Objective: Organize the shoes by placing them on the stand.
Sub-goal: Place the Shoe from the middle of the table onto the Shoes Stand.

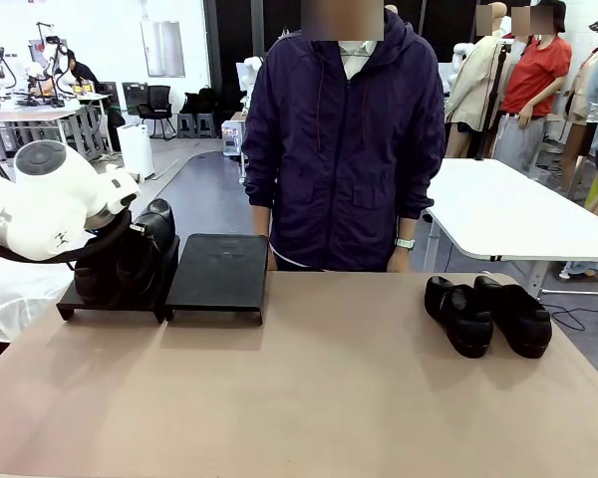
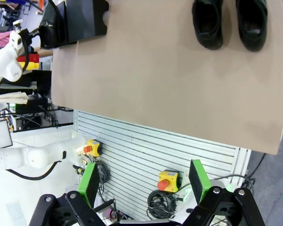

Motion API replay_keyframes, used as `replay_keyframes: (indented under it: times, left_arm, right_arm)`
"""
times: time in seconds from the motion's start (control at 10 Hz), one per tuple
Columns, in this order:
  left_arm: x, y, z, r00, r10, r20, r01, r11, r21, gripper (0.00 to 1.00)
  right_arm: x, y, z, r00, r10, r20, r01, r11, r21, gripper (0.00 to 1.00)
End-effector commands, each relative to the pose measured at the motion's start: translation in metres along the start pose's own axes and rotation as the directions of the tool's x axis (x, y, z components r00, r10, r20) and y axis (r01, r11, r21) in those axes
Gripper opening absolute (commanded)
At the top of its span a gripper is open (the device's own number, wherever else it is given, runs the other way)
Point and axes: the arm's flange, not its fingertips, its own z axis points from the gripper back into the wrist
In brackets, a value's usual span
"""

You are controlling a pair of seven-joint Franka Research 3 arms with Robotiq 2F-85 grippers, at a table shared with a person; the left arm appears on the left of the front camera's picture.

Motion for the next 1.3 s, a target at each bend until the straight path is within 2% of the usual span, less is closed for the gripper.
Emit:
replay_keyframes:
  times: [0.0,0.2,0.3,0.4,0.8,1.0,1.2]
  left_arm:
    - [0.01,-0.012,-0.006,1.0,-0.001,-0.015,0.001,1.0,0.025,0.0]
    - [0.01,-0.013,-0.008,0.999,0.001,-0.04,0.0,1.0,0.023,0.0]
    - [0.011,-0.014,-0.01,0.999,0.005,-0.047,-0.004,1.0,0.024,0.57]
    - [0.012,-0.015,-0.01,0.999,0.009,-0.052,-0.007,0.999,0.034,1.0]
    - [0.018,-0.015,-0.003,0.995,0.073,-0.06,-0.069,0.995,0.067,1.0]
    - [0.023,-0.019,0.008,0.995,0.064,-0.074,-0.062,0.998,0.02,1.0]
    - [0.031,-0.026,0.031,0.986,0.005,-0.164,-0.021,0.995,-0.097,1.0]
  right_arm:
    - [0.001,0.002,0.001,1.0,-0.003,0.0,0.003,1.0,0.005,1.0]
    - [0.001,0.002,0.001,1.0,-0.003,0.0,0.003,1.0,0.005,1.0]
    - [0.001,0.002,0.001,1.0,-0.003,0.0,0.003,1.0,0.005,1.0]
    - [0.001,0.002,0.001,1.0,-0.003,0.0,0.003,1.0,0.005,1.0]
    - [0.001,0.002,0.001,1.0,-0.003,0.0,0.003,1.0,0.005,1.0]
    - [0.001,0.002,0.001,1.0,-0.003,0.0,0.003,1.0,0.005,1.0]
    - [0.001,0.002,0.001,1.0,-0.003,0.0,0.003,1.0,0.005,1.0]
